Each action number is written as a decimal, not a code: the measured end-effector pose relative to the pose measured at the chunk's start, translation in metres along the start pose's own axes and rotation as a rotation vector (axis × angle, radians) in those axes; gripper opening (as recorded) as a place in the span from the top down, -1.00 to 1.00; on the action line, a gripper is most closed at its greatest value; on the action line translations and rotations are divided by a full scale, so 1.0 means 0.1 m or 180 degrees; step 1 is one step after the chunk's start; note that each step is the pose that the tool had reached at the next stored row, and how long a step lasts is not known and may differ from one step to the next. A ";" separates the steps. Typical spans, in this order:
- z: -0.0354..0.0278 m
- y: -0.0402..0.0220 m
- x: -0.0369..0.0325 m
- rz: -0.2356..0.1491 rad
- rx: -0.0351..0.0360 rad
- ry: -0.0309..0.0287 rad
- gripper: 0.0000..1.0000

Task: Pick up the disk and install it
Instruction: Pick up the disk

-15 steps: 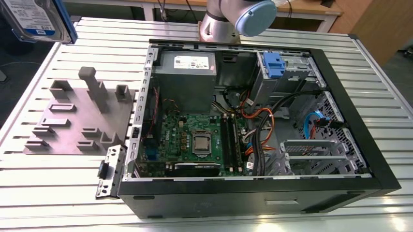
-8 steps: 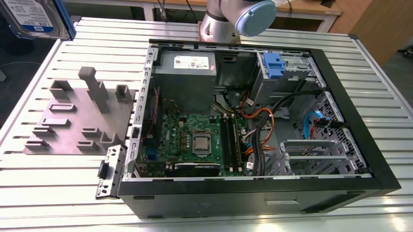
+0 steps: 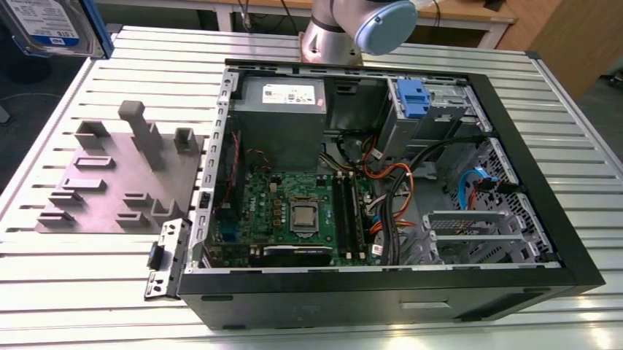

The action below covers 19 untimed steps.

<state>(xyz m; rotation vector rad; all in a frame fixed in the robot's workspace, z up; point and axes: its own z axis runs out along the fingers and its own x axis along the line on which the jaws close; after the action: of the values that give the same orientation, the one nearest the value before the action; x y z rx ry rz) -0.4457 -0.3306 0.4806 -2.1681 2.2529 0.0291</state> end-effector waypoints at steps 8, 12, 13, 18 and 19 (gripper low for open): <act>-0.027 0.000 -0.001 0.0000 0.0000 0.0000 0.26; -0.063 0.000 -0.002 0.0000 0.0000 0.0000 0.26; -0.075 0.000 -0.002 0.0000 0.0000 0.0000 0.26; -0.127 0.000 -0.003 0.0000 0.0000 0.0000 0.26; -0.137 0.000 -0.003 0.0000 0.0000 0.0000 0.26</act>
<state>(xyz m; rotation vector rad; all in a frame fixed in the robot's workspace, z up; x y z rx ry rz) -0.4456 -0.3306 0.4944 -2.1682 2.2530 0.0291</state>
